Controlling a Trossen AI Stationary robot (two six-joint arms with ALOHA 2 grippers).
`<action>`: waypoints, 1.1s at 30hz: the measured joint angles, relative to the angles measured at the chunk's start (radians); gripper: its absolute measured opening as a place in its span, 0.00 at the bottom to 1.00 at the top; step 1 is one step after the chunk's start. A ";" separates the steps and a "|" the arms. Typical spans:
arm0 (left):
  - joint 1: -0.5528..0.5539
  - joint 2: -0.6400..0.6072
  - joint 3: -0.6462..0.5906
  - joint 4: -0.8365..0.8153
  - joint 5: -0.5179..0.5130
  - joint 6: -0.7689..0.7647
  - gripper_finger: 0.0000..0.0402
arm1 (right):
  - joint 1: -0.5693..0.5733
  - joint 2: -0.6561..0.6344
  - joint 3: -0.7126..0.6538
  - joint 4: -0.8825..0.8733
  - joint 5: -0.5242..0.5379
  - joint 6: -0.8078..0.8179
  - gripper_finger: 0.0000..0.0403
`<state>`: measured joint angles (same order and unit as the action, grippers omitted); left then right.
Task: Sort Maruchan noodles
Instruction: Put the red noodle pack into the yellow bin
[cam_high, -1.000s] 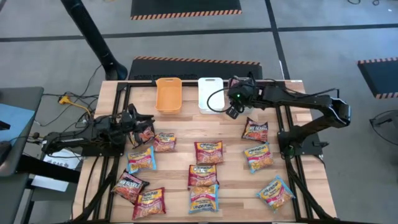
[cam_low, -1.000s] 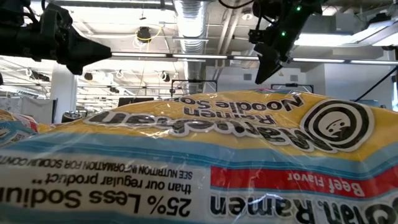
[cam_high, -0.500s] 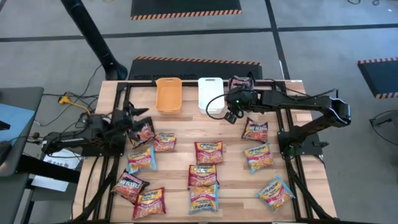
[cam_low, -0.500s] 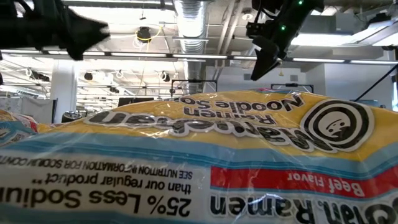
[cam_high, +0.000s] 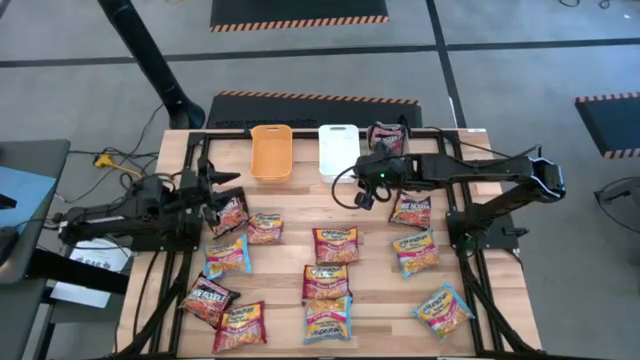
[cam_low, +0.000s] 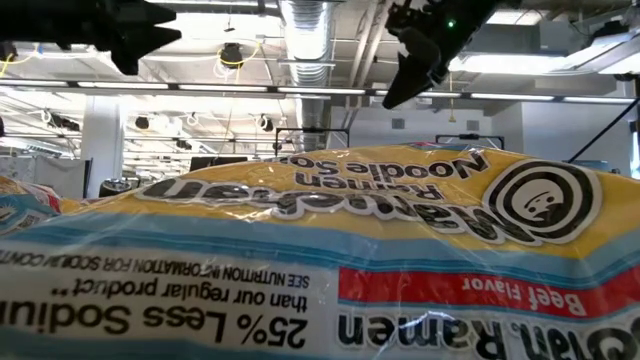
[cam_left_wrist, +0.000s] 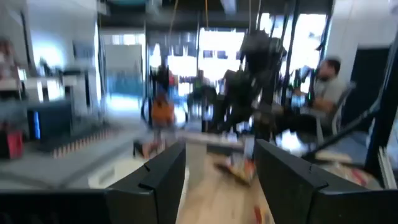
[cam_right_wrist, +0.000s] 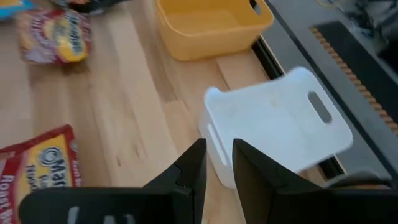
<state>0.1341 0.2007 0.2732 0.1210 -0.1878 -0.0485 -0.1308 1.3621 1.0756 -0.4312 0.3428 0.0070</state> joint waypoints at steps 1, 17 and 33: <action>0.000 0.031 0.026 -0.038 0.000 -0.011 0.45 | 0.008 0.000 0.000 0.011 0.000 -0.009 0.26; 0.000 0.444 0.303 -0.415 0.071 -0.032 0.45 | 0.074 -0.002 0.000 0.021 0.000 -0.015 0.26; 0.000 0.717 0.304 -0.454 0.245 -0.084 0.45 | 0.085 -0.002 0.000 0.020 0.000 -0.007 0.26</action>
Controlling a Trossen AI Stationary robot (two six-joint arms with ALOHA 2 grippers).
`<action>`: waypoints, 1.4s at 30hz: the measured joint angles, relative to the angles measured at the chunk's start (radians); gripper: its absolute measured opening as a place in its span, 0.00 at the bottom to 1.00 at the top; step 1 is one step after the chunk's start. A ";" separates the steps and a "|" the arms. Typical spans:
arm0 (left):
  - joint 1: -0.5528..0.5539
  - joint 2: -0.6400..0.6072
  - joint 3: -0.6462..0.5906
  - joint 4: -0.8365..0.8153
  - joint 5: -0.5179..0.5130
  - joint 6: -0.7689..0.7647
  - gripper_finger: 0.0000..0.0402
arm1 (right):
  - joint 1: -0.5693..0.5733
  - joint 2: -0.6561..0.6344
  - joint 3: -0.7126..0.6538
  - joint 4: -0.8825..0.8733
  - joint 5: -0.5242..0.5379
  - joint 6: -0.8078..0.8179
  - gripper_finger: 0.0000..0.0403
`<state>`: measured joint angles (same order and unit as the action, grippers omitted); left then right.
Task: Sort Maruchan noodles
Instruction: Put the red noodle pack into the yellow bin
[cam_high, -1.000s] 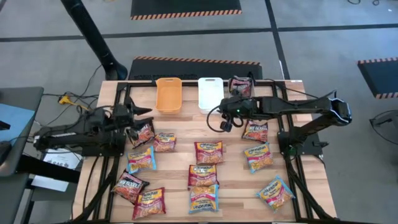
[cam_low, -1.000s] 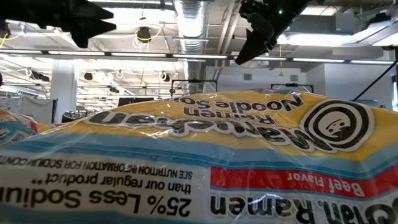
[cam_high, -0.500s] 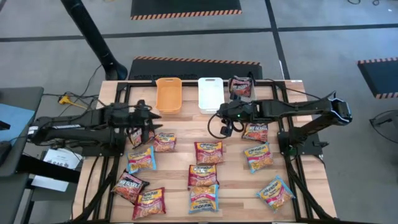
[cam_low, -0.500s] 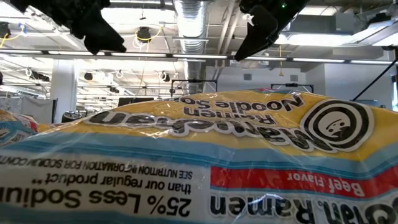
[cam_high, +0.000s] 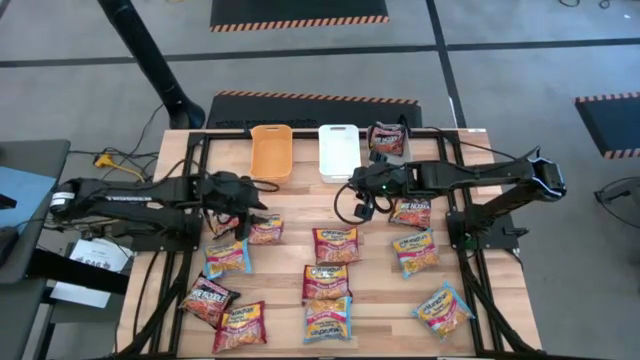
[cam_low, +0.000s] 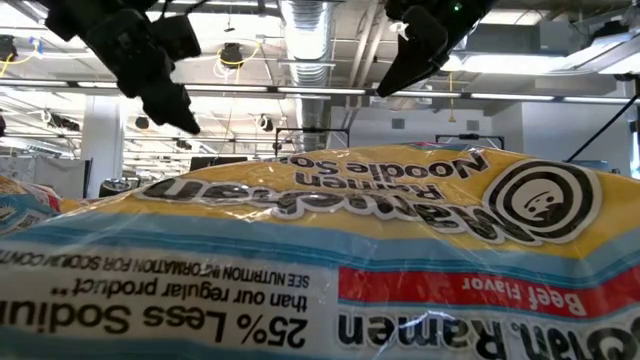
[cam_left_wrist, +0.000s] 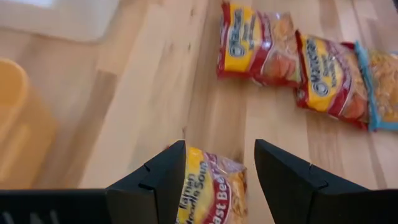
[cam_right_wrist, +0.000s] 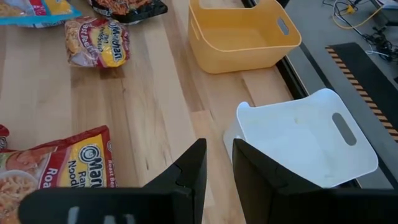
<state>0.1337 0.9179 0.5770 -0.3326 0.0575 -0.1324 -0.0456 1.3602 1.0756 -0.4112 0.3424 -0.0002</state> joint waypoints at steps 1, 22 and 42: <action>0.000 0.016 0.000 -0.001 0.003 -0.005 0.45 | 0.000 0.000 0.000 0.000 0.000 0.000 0.26; 0.000 0.272 0.000 0.001 0.011 -0.041 0.45 | 0.000 0.000 0.000 -0.003 0.000 0.002 0.26; 0.000 0.458 0.006 0.029 -0.060 -0.078 0.40 | -0.001 0.000 0.000 -0.007 -0.003 0.002 0.26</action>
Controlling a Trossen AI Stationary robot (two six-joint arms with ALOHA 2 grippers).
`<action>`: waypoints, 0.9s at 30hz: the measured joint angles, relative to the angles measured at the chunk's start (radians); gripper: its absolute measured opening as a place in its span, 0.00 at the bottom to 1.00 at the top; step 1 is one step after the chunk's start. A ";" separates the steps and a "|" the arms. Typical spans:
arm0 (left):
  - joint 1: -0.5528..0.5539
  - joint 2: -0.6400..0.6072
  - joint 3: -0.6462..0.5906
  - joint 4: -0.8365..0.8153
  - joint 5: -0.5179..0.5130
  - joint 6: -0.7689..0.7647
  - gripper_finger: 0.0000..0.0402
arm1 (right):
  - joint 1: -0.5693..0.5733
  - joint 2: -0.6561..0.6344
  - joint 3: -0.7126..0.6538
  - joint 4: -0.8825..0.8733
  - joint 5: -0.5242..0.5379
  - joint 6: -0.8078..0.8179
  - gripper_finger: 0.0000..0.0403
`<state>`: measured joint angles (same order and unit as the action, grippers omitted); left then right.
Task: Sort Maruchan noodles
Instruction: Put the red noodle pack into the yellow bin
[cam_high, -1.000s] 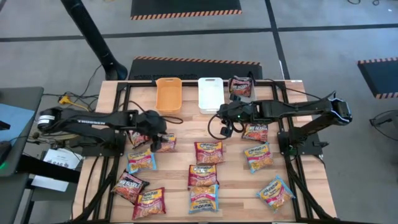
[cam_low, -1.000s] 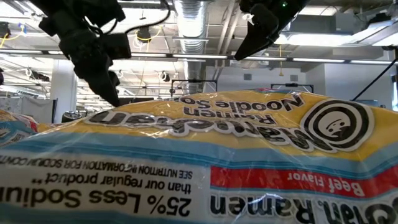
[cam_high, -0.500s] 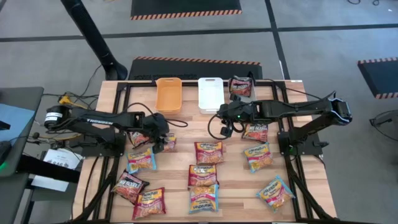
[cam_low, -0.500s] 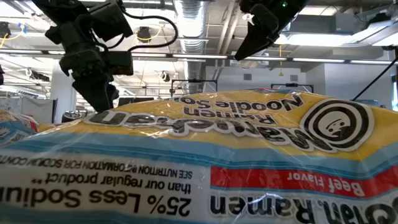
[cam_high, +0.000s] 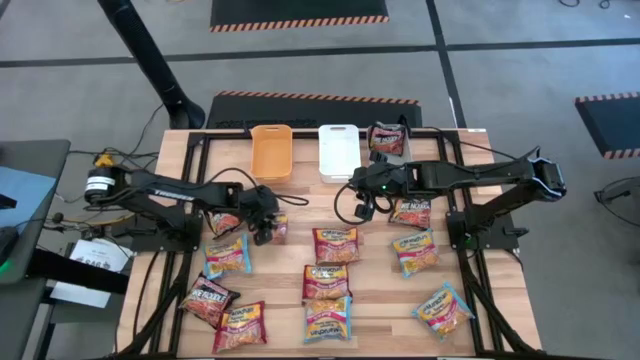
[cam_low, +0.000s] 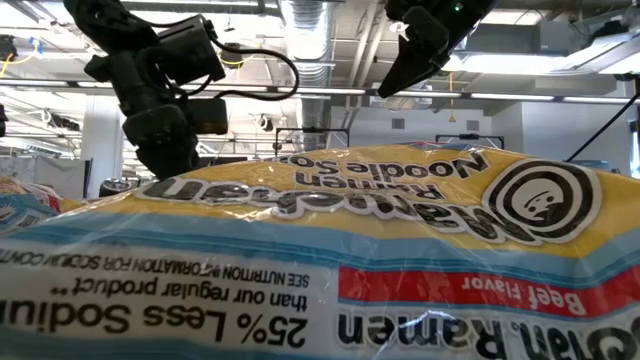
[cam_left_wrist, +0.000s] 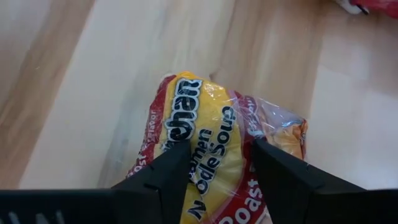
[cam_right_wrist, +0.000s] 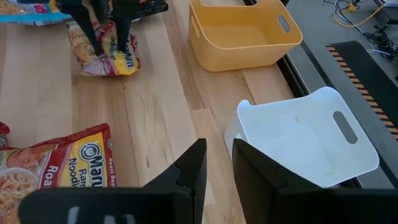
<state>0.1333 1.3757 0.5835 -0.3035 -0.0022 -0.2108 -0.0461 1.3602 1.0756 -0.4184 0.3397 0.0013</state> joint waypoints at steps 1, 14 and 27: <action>0.000 0.004 0.000 0.000 -0.002 0.000 0.38 | 0.000 0.000 0.000 0.000 0.000 0.000 0.26; 0.002 0.016 -0.005 0.050 0.076 0.046 0.06 | 0.000 0.000 0.000 0.000 0.001 0.000 0.26; 0.000 0.020 -0.011 0.176 0.158 0.106 0.00 | 0.000 0.000 0.000 0.000 0.002 -0.001 0.26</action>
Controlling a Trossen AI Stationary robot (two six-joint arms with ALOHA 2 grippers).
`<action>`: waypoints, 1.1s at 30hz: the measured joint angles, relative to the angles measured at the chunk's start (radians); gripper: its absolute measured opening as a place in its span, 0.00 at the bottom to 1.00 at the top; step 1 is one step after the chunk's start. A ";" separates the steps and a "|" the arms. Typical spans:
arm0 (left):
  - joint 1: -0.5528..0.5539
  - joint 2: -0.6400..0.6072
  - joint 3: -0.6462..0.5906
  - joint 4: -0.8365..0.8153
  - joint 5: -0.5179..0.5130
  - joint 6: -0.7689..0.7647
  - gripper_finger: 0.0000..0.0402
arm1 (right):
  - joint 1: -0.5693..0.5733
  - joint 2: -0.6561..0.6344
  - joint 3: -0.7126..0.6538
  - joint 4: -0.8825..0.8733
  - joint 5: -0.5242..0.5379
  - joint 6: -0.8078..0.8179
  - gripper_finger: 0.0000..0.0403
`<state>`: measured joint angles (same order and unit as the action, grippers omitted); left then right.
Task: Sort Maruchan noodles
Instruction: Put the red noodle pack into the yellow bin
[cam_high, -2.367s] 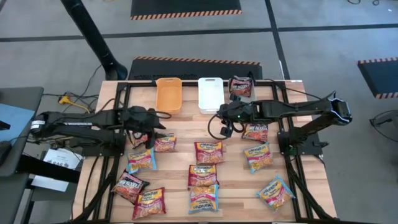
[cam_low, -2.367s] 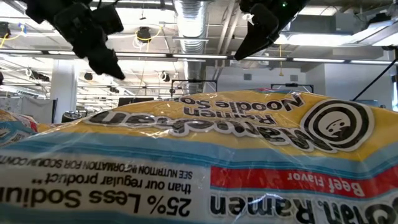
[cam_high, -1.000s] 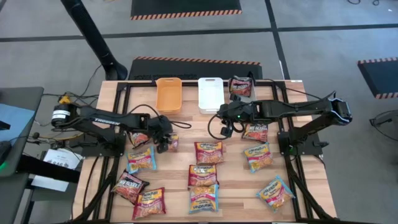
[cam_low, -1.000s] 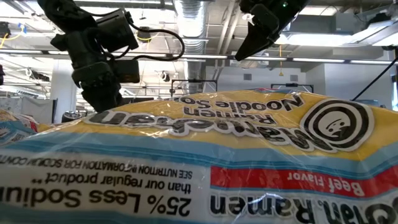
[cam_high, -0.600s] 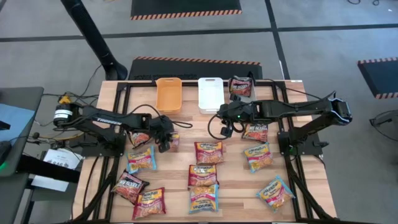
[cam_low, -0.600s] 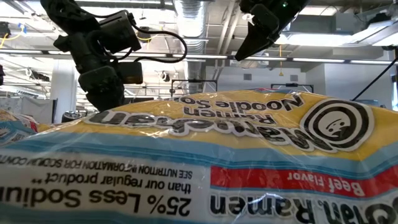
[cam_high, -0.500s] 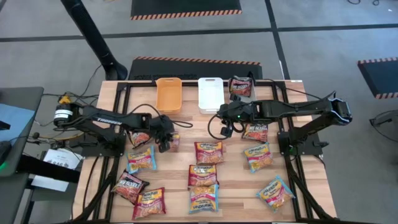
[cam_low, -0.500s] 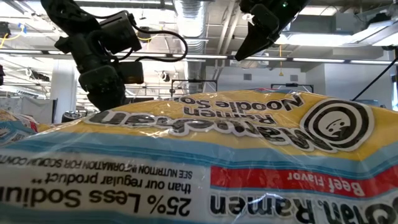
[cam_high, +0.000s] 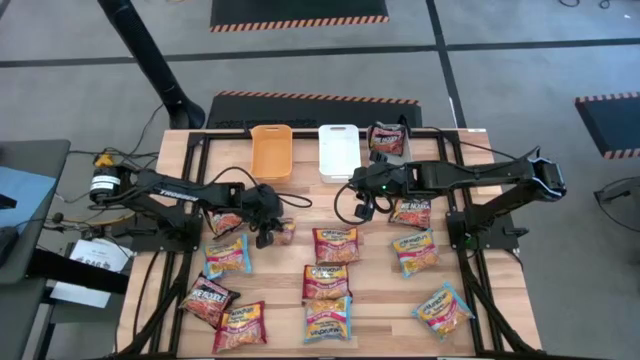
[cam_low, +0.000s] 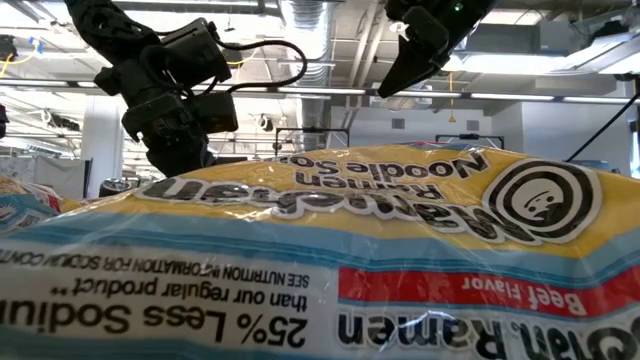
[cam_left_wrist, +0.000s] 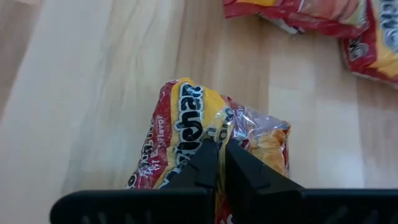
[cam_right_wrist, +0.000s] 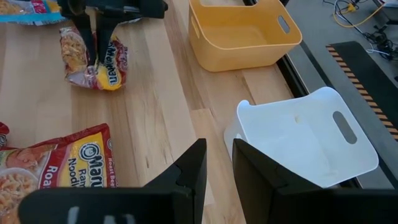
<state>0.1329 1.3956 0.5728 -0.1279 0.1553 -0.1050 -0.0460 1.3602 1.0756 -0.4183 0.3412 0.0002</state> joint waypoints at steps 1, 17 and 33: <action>0.000 0.000 0.000 0.011 0.002 0.004 0.00 | 0.000 0.000 0.000 0.000 0.000 0.000 0.26; 0.000 -0.001 0.000 0.133 0.022 0.045 0.00 | 0.000 0.000 0.000 0.000 0.001 0.000 0.26; 0.012 -0.183 0.002 0.126 -0.102 0.099 0.00 | 0.000 0.000 0.000 0.001 0.001 0.001 0.26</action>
<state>0.1449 1.2129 0.5751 -0.0017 0.0532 -0.0059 -0.0460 1.3602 1.0760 -0.4174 0.3420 0.0017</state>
